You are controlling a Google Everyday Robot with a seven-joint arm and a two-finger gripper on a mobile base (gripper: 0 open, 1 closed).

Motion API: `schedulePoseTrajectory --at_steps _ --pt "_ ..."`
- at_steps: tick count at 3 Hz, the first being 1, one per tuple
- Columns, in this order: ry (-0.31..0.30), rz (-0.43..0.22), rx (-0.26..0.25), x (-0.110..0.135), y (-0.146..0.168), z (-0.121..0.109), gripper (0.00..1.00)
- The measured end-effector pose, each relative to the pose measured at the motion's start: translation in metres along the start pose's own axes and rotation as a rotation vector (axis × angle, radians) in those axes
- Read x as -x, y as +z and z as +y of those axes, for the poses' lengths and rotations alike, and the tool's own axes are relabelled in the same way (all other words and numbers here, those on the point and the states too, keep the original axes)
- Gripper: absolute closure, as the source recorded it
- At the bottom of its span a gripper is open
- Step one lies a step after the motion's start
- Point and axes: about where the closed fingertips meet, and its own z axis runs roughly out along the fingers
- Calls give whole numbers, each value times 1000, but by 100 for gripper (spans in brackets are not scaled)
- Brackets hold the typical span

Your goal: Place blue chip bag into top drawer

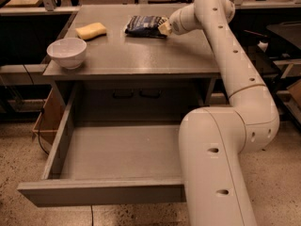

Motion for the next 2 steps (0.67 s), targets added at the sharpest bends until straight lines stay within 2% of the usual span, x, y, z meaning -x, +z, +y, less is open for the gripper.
schedulePoseTrajectory --at_steps 1,2 --pt "-66 -18 30 18 -16 15 100" --pt "-123 -36 49 31 -51 29 100"
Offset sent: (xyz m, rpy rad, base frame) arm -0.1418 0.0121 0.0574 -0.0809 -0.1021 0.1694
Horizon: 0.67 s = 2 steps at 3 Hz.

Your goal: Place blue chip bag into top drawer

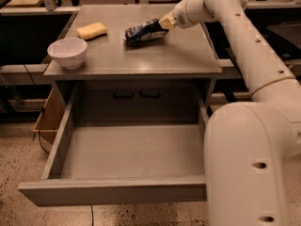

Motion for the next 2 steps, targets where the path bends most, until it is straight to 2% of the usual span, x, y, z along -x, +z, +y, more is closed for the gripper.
schedulePoseTrajectory --at_steps 1,2 --pt "-32 -9 -4 9 -54 14 100" --pt "-51 31 28 -5 -106 46 100"
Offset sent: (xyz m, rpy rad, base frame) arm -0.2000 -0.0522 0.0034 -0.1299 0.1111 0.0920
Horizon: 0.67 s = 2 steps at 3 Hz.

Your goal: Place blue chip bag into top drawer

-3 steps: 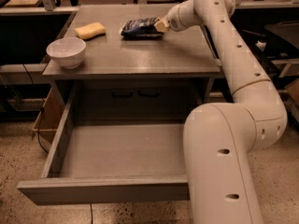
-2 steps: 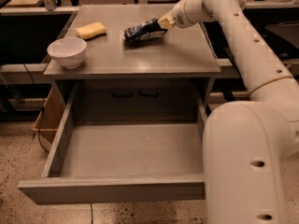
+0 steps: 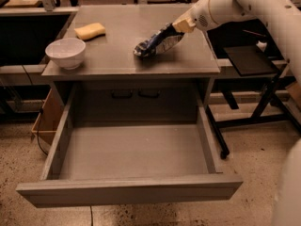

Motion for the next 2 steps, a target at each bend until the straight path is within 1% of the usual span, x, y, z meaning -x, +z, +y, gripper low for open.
schedulePoseTrajectory --at_steps 1,2 --pt "-19 79 88 -33 -30 55 100" --pt "-19 79 88 -33 -30 55 100"
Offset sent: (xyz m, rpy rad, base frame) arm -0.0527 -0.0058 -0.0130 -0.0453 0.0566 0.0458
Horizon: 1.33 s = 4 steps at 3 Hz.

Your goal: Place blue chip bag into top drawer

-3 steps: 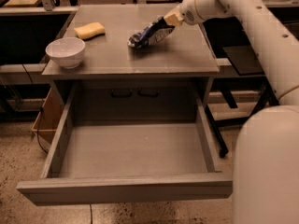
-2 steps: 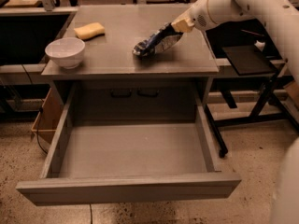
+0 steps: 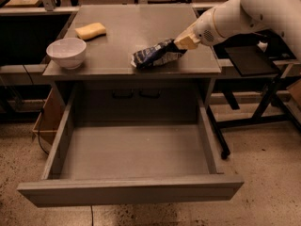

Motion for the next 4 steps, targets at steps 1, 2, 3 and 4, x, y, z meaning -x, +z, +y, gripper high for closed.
schedulePoseTrajectory --at_steps 1,2,3,4 --pt "3 7 26 -2 7 5 100" --pt "11 38 69 -21 5 27 100" --pt "19 66 146 -36 -22 70 100" --pt "38 80 232 -44 -51 117 100"
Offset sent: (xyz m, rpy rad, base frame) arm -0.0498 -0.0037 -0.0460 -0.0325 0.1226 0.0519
